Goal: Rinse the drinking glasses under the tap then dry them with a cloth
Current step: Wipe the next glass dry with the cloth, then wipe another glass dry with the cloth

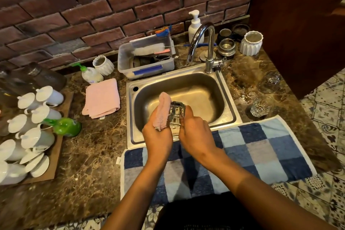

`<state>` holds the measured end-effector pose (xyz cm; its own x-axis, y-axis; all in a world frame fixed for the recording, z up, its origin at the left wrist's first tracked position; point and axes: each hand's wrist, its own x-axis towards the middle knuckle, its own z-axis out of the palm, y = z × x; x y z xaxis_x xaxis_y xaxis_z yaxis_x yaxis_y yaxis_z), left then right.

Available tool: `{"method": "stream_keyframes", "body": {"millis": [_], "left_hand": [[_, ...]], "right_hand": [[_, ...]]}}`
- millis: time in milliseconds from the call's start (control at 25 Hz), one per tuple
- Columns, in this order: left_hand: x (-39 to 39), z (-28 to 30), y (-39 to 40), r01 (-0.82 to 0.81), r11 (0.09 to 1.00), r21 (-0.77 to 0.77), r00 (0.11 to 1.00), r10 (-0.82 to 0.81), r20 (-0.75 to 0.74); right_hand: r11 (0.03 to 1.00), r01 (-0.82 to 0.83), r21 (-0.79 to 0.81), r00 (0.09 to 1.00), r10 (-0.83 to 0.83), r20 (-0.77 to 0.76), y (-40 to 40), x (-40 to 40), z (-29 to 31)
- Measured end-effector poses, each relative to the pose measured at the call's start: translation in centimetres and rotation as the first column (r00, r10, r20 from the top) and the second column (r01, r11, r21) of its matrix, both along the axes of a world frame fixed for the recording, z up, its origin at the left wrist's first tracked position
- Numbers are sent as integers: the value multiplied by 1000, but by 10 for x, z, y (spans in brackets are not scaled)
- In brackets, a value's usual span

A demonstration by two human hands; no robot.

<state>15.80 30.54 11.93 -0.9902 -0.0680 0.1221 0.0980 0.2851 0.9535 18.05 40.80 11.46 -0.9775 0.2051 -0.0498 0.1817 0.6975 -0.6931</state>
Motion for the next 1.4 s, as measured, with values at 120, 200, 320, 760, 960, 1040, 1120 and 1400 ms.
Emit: {"method": "stream_keyframes", "body": {"millis": [120, 200, 320, 760, 960, 1040, 1120, 1400], "left_hand": [[1, 4, 22, -315, 857, 408, 920, 170, 353], [1, 3, 27, -396, 839, 373, 873, 218, 436], [0, -3, 24, -211, 968, 133, 957, 177, 229], [15, -29, 82, -274, 857, 436, 805, -44, 592], [14, -48, 91, -121, 944, 306, 864, -51, 501], [10, -64, 101, -83, 966, 245, 849, -60, 525], [11, -83, 111, 43, 976, 212, 805, -160, 571], [20, -140, 135, 12, 989, 150, 557, -131, 820]], "right_hand": [[806, 229, -545, 970, -239, 54, -14, 5, 1], [771, 272, -576, 958, -271, 88, -11, 5, 0], [976, 150, -160, 989, -150, 13, 12, 4, -6], [928, 341, -150, 940, -336, 53, 76, -1, -29], [901, 378, -211, 889, -290, 355, 164, 35, -62], [830, 471, -299, 816, -281, 506, 201, 68, -75], [844, 495, -209, 761, -304, 574, 240, 98, -83], [708, 696, -119, 623, -513, 591, 362, 82, -113]]}}
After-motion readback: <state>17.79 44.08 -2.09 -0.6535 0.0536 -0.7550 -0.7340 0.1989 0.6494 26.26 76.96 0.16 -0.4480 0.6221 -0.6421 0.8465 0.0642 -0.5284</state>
